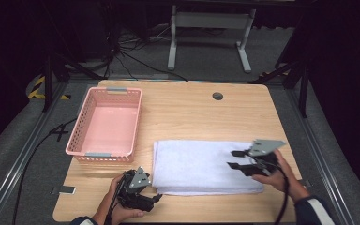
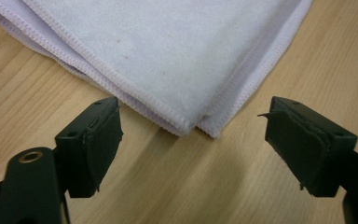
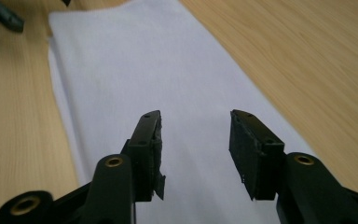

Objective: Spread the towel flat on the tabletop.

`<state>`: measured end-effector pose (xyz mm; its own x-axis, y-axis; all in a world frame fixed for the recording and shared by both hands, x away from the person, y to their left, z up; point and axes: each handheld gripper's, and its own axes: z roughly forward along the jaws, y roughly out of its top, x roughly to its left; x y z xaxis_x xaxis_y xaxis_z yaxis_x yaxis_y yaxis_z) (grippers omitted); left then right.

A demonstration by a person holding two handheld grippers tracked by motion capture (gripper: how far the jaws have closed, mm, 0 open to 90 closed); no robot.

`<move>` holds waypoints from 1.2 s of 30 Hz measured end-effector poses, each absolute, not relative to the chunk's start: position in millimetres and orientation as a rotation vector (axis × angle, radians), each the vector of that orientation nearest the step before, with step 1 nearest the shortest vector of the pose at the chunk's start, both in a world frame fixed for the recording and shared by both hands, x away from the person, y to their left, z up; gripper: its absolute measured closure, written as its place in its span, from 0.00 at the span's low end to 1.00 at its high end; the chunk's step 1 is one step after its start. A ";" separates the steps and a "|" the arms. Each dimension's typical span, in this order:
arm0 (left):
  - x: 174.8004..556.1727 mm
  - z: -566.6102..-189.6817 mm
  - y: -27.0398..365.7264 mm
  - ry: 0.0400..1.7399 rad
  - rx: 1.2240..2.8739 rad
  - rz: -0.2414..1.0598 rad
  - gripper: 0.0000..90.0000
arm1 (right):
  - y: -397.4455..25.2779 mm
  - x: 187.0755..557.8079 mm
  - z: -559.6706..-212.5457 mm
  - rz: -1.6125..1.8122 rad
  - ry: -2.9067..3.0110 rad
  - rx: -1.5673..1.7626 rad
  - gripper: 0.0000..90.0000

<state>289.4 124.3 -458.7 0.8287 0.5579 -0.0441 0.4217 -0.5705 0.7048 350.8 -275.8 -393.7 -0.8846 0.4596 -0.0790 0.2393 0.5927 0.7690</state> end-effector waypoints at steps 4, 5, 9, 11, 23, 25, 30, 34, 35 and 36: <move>290.5 -467.0 115.5 0.726 2.270 0.220 0.20 | -208.4 378.7 -395.4 1.157 2.588 0.516 0.58; 289.8 -468.4 114.2 0.720 2.278 0.224 0.20 | -189.7 387.0 -397.3 1.156 2.596 0.510 0.59; 290.7 -471.5 111.3 0.716 2.293 0.239 0.19 | -134.9 415.3 -407.8 1.119 2.645 0.510 0.56; 292.9 -473.5 110.3 0.721 2.290 0.228 0.18 | -113.4 428.5 -412.0 1.088 2.649 0.523 0.55; 293.3 -477.6 105.5 0.726 2.263 0.285 0.19 | -53.4 467.2 -432.1 0.982 2.733 0.546 0.49; 293.4 -477.3 105.5 0.727 2.263 0.287 0.20 | -48.2 470.8 -437.0 0.966 2.749 0.556 0.48; 295.6 -476.0 104.5 0.709 2.266 0.283 0.27 | -40.7 478.8 -447.5 0.941 2.782 0.581 0.50; 298.6 -475.7 104.8 0.705 2.249 0.281 0.42 | -41.8 480.4 -451.6 0.988 2.855 0.601 0.67; 299.7 -475.0 105.3 0.700 2.252 0.286 0.42 | -41.8 480.4 -451.6 0.988 2.855 0.601 0.67; 300.3 -475.0 104.6 0.709 2.240 0.287 0.49 | -41.6 479.7 -451.8 0.993 2.871 0.596 0.72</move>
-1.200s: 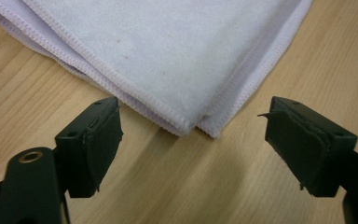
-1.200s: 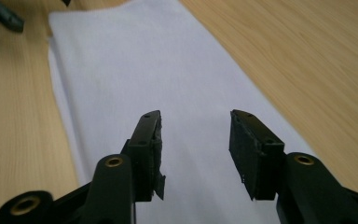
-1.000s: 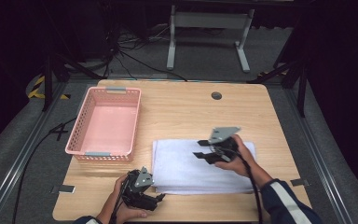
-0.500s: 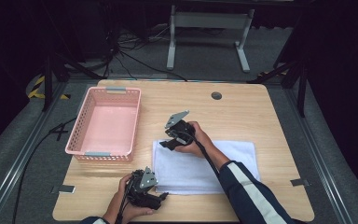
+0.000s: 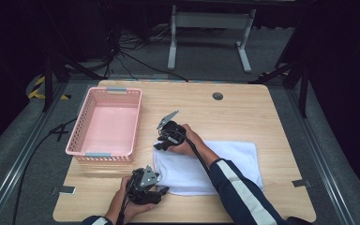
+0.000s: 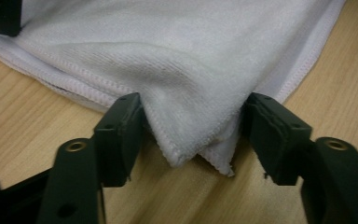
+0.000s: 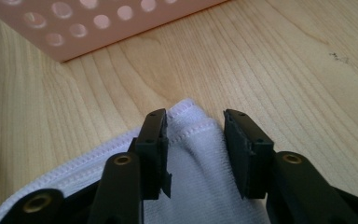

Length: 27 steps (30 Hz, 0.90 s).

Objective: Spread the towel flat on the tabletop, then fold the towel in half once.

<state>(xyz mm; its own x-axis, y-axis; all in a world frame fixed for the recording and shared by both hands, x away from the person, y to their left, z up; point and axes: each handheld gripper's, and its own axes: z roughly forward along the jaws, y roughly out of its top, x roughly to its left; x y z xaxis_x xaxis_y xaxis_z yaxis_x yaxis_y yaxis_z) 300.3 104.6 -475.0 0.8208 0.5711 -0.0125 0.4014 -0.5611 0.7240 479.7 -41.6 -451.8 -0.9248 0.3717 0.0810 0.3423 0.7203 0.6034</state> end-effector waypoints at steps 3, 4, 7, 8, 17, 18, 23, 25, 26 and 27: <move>301.8 -474.3 104.7 0.716 2.237 0.289 0.63 | -41.5 480.7 -451.9 0.999 2.890 0.577 0.75; 302.8 -474.1 104.3 0.708 2.236 0.284 0.69 | -41.1 481.5 -451.1 1.003 2.916 0.543 0.82; 303.7 -474.1 104.2 0.698 2.235 0.291 0.76 | -39.7 480.9 -450.4 0.991 2.920 0.523 0.85; 304.1 -473.5 104.4 0.699 2.243 0.288 0.80 | -38.5 480.0 -449.3 0.977 2.915 0.508 0.86; 308.1 -470.0 112.7 0.696 2.267 0.279 0.83 | -32.7 476.1 -445.1 0.958 2.878 0.475 0.89; 308.2 -469.1 114.0 0.696 2.272 0.285 0.83 | -31.7 475.9 -444.9 0.970 2.873 0.479 0.89; 307.6 -464.0 121.8 0.700 2.260 0.312 0.83 | -30.5 475.6 -437.4 1.012 2.843 0.487 0.90; 307.7 -460.6 126.1 0.717 2.230 0.316 0.83 | -29.8 475.8 -432.7 1.036 2.821 0.483 0.90; 307.7 -457.7 127.7 0.712 2.223 0.321 0.84 | -29.4 475.5 -430.2 1.046 2.809 0.483 0.91; 307.6 -456.4 128.1 0.710 2.214 0.330 0.84 | -29.6 475.0 -427.0 1.058 2.802 0.478 0.91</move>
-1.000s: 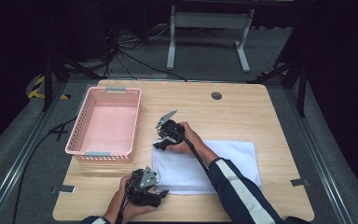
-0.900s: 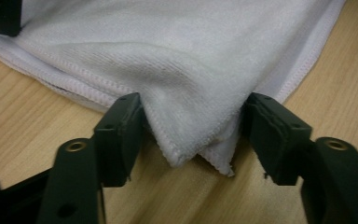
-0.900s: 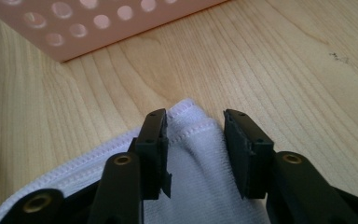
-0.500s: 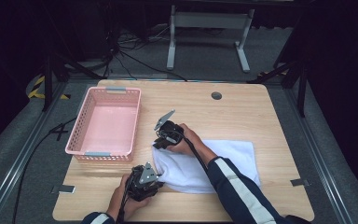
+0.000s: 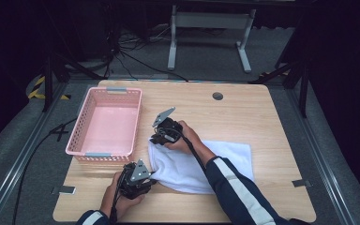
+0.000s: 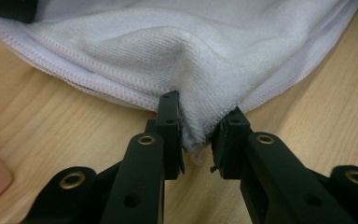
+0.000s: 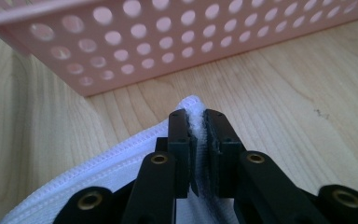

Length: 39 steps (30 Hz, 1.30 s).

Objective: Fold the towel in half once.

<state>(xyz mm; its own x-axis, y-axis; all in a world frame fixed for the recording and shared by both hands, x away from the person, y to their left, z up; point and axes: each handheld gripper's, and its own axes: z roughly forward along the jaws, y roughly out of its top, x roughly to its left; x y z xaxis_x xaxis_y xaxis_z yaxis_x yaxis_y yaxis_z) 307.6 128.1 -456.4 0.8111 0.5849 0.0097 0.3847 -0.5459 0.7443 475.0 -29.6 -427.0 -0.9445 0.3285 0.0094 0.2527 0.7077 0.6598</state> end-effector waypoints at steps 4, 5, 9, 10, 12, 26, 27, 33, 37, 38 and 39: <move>306.1 -448.1 127.1 0.700 2.192 0.373 0.84 | -36.1 473.2 -414.7 1.113 2.759 0.485 0.91; 306.7 -446.1 126.4 0.694 2.181 0.373 0.84 | -38.0 472.8 -412.1 1.127 2.748 0.480 0.91; 309.4 -436.7 121.4 0.671 2.173 0.391 0.84 | -49.1 469.4 -396.6 1.161 2.704 0.482 0.91; 309.5 -434.3 119.0 0.661 2.168 0.395 0.84 | -52.4 468.3 -392.8 1.170 2.692 0.485 0.91; 309.9 -428.4 113.4 0.636 2.174 0.419 0.84 | -60.9 466.3 -385.3 1.192 2.668 0.487 0.91; 318.5 -401.9 29.6 0.385 2.249 0.400 0.83 | -162.7 440.2 -353.3 1.294 2.540 0.564 0.91; 318.5 -401.9 29.6 0.385 2.249 0.400 0.83 | -162.7 440.2 -353.3 1.294 2.540 0.564 0.91; 325.4 -400.9 -10.1 0.302 2.322 0.364 0.83 | -207.8 431.6 -355.9 1.310 2.493 0.639 0.91; 329.3 -402.1 -30.2 0.270 2.347 0.378 0.82 | -238.5 429.8 -362.9 1.342 2.464 0.708 0.91; 329.3 -402.1 -30.2 0.270 2.347 0.378 0.82 | -238.5 429.8 -362.9 1.342 2.464 0.708 0.91; 329.8 -402.0 -35.0 0.260 2.350 0.370 0.82 | -245.3 429.3 -364.6 1.354 2.456 0.724 0.91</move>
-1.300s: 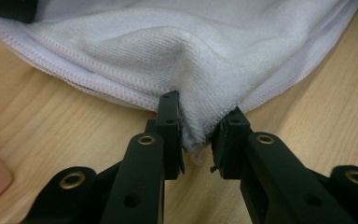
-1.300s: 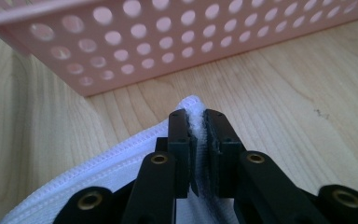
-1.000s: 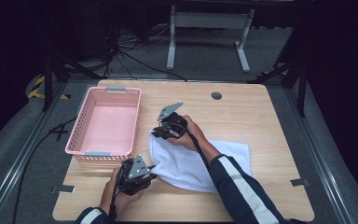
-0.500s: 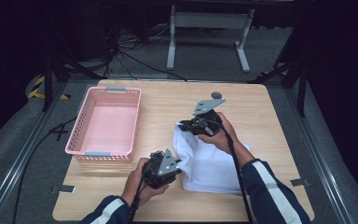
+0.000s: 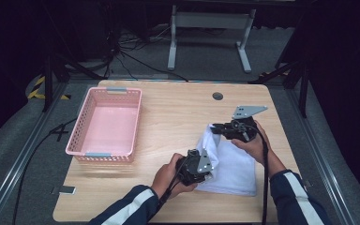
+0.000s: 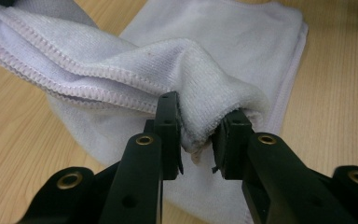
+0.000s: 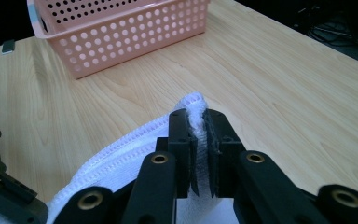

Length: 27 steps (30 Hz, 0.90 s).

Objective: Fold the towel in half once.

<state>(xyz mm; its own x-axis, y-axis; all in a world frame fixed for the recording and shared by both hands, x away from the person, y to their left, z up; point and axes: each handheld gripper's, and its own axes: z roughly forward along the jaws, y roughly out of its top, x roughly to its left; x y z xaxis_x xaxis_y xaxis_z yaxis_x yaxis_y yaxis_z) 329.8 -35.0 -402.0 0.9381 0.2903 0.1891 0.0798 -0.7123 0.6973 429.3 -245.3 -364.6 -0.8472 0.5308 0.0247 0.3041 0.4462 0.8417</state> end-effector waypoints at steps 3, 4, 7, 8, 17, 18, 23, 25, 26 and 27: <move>329.8 -400.7 -46.1 0.235 2.364 0.377 0.82 | -271.4 425.7 -370.6 1.362 2.430 0.779 0.91; 330.0 -398.6 -52.2 0.211 2.369 0.373 0.82 | -275.3 425.0 -371.2 1.365 2.429 0.788 0.91; 330.7 -396.2 -61.1 0.195 2.366 0.377 0.82 | -285.7 422.0 -371.2 1.365 2.410 0.795 0.91; 331.0 -395.6 -65.1 0.191 2.367 0.365 0.82 | -290.2 420.7 -370.7 1.358 2.401 0.807 0.91; 329.3 -403.5 -96.9 0.135 2.308 0.285 0.69 | -337.9 413.6 -386.6 1.298 2.383 0.866 0.88; 327.8 -401.2 -95.0 0.142 2.280 0.266 0.59 | -350.8 410.6 -395.8 1.261 2.392 0.893 0.87; 326.9 -391.5 -78.0 0.187 2.244 0.257 0.48 | -370.0 405.7 -408.5 1.131 2.404 0.934 0.86; 325.8 -390.2 -67.6 0.177 2.259 0.250 0.46 | -380.7 400.1 -414.2 0.988 2.408 0.947 0.79; 324.3 -391.7 -62.7 0.186 2.264 0.269 0.47 | -385.0 397.3 -414.5 1.005 2.396 0.972 0.78; 323.3 -396.1 -53.0 0.200 2.276 0.253 0.46 | -389.0 394.9 -413.8 1.001 2.373 1.008 0.75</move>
<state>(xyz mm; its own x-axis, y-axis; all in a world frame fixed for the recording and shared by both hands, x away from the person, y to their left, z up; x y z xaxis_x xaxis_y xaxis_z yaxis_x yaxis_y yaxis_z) 323.3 -53.0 -396.1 0.9672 0.2256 0.1168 0.0612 -0.6530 0.7549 394.9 -389.0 -413.8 -0.6737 0.7365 -0.0604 0.4708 0.4908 0.7331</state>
